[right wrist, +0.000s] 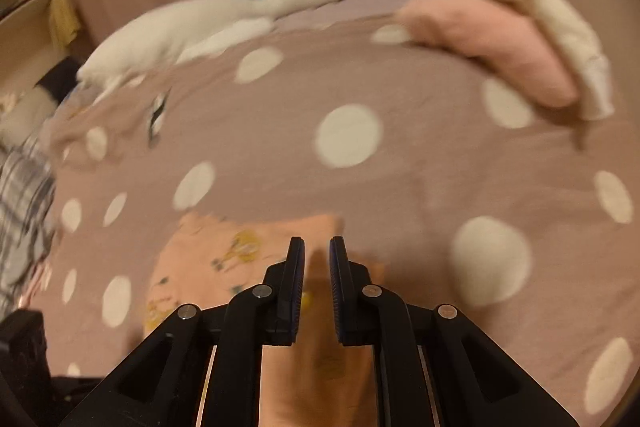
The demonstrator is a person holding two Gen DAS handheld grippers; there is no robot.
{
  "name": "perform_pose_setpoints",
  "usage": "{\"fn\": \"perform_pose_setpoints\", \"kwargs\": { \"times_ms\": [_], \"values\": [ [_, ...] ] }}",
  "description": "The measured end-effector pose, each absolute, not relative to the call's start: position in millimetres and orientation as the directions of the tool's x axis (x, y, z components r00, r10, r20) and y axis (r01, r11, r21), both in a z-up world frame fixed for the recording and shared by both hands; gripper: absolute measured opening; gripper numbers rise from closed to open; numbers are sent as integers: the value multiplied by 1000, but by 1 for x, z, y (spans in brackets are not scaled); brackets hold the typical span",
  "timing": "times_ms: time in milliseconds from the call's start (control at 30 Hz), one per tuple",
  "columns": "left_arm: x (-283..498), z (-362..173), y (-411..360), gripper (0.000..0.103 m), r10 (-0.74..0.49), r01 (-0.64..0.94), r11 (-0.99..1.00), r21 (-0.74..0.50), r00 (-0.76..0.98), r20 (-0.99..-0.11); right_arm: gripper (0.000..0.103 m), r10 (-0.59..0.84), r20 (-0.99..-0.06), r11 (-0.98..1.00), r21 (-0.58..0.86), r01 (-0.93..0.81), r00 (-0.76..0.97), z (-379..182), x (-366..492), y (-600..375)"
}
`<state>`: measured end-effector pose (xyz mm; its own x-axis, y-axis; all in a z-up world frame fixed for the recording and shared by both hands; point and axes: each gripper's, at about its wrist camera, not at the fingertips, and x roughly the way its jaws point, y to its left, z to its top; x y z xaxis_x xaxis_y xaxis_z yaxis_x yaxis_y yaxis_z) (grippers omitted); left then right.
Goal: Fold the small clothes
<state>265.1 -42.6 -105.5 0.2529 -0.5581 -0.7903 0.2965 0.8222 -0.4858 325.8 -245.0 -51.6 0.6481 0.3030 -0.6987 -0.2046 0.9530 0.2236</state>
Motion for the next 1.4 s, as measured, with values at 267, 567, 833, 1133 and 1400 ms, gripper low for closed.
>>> {"fn": "perform_pose_setpoints", "kwargs": {
  "times_ms": [267,567,833,1133,1400],
  "values": [
    [264,-106,-45,46,-546,304,829,-470,255,-798,11,20,-803,998,-21,-62,596,-81,355,-226],
    [264,-106,-46,46,-538,302,834,-462,259,-802,11,285,-730,951,135,-278,621,-46,284,-234],
    [252,-109,-46,46,-509,323,846,-424,253,-823,11,200,-820,945,16,-327,537,-93,240,-243],
    [227,-106,-26,47,-505,317,850,-421,266,-821,19,237,-813,964,129,-232,531,-91,208,-270],
    [213,-110,14,67,-486,190,874,-448,290,-825,49,336,-761,942,287,-177,555,-79,186,-295]
  ]
}}
